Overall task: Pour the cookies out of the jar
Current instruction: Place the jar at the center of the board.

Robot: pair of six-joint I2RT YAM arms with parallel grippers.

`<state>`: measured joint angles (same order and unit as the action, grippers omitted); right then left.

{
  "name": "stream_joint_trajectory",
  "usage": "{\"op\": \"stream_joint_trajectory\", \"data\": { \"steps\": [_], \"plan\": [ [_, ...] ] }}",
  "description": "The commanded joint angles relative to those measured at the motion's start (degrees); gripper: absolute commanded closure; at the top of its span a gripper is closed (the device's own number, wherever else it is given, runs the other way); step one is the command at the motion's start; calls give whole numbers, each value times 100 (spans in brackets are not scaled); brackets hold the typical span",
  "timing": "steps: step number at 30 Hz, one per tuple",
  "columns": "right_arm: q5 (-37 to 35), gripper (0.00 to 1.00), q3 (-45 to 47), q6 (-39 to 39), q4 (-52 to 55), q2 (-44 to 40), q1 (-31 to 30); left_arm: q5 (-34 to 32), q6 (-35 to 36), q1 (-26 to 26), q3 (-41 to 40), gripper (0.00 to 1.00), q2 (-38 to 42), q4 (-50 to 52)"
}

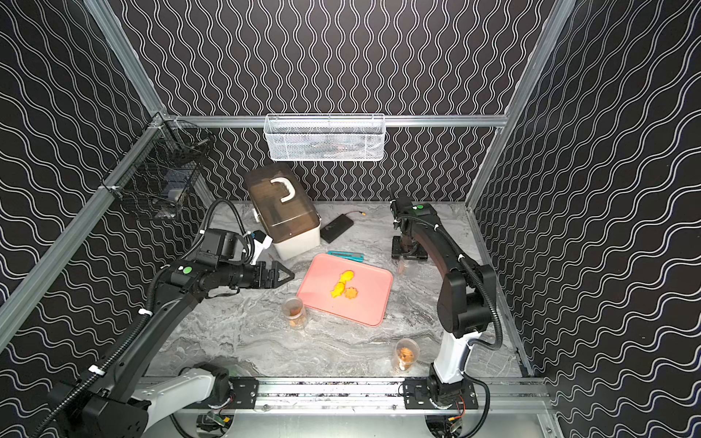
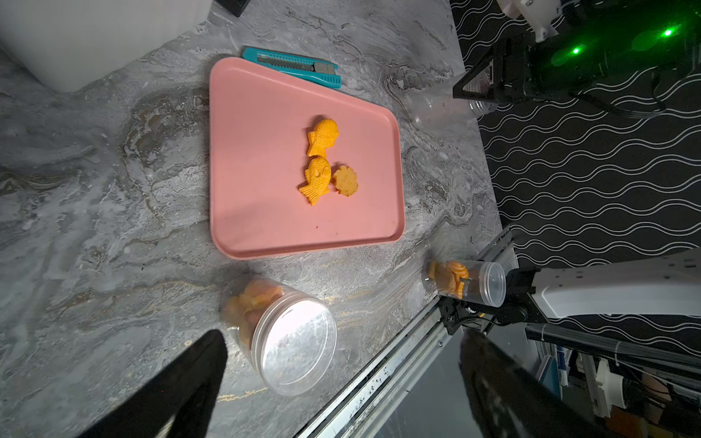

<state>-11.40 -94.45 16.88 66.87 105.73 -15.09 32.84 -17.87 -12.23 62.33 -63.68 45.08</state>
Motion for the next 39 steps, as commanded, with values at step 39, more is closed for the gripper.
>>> {"op": "stream_joint_trajectory", "data": {
  "steps": [39],
  "plan": [
    [337,24,164,-124,115,327,7,56,191,1,52,1,76,89]
  ]
}}
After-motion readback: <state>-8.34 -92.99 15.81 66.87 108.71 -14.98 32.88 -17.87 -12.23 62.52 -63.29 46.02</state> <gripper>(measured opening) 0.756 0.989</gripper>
